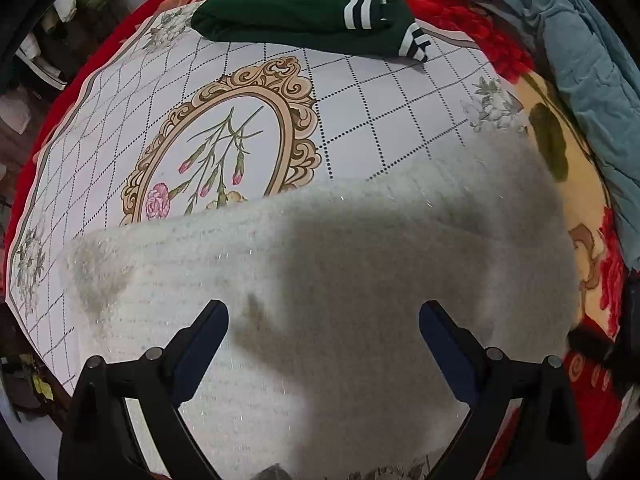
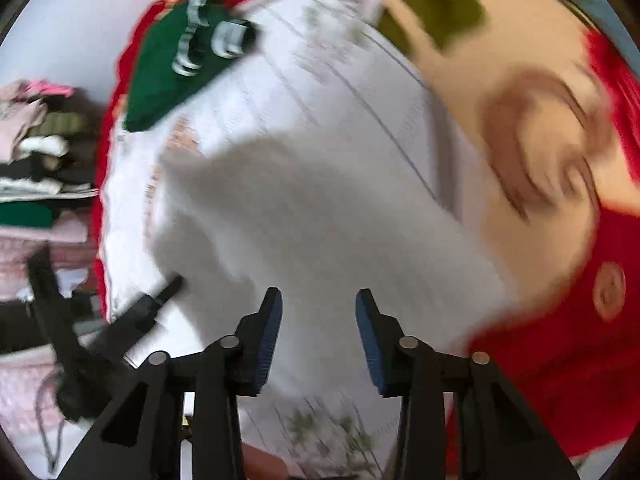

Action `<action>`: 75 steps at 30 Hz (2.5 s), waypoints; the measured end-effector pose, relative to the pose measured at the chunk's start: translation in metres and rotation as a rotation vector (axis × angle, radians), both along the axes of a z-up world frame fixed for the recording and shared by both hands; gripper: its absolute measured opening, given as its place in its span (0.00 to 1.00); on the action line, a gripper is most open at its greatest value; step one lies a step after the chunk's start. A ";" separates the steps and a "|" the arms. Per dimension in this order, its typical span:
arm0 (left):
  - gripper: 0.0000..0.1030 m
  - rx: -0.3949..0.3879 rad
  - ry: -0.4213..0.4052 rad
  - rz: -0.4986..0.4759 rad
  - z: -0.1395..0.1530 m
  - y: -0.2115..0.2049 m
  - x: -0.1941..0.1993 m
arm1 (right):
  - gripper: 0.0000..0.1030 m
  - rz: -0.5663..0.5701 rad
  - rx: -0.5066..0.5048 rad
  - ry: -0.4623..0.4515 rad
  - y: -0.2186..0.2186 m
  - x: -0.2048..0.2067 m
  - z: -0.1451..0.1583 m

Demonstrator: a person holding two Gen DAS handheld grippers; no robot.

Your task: Fold large clothes

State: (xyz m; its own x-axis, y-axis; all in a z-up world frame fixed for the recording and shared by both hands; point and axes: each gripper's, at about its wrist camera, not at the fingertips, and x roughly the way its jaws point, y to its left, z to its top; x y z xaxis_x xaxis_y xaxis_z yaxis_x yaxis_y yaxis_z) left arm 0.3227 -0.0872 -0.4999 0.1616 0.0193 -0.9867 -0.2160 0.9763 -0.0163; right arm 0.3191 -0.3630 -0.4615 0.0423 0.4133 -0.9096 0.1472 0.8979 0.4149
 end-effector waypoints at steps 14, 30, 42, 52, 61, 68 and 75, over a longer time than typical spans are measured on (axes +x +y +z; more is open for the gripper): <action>0.95 0.055 0.033 0.037 -0.018 0.007 0.013 | 0.28 0.117 -0.063 0.105 0.090 0.150 -0.109; 1.00 -0.002 0.024 0.174 -0.069 0.022 0.038 | 0.52 0.167 0.239 0.140 0.064 0.125 -0.048; 1.00 0.128 0.009 0.362 0.004 0.122 -0.069 | 0.47 0.286 0.128 0.158 0.107 0.122 -0.077; 0.99 0.025 -0.051 0.615 -0.016 0.233 -0.092 | 0.73 0.283 0.038 -0.030 0.063 0.128 -0.033; 0.15 0.009 -0.080 0.543 -0.050 0.238 -0.058 | 0.77 0.329 0.131 0.006 0.094 0.138 -0.069; 0.08 0.055 -0.089 0.494 -0.046 0.239 -0.059 | 0.75 0.367 0.246 0.085 0.120 0.146 -0.085; 0.07 0.073 -0.077 0.520 -0.044 0.247 -0.065 | 0.05 0.471 0.107 -0.021 0.155 0.137 -0.067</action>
State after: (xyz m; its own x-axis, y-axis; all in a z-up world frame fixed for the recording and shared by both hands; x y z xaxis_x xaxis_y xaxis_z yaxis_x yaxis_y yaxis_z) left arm 0.2574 0.1598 -0.5436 0.1846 0.1846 -0.9653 -0.6725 0.7400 0.0129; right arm 0.4558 -0.2085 -0.5286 -0.1541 0.4833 -0.8618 -0.2746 0.8169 0.5072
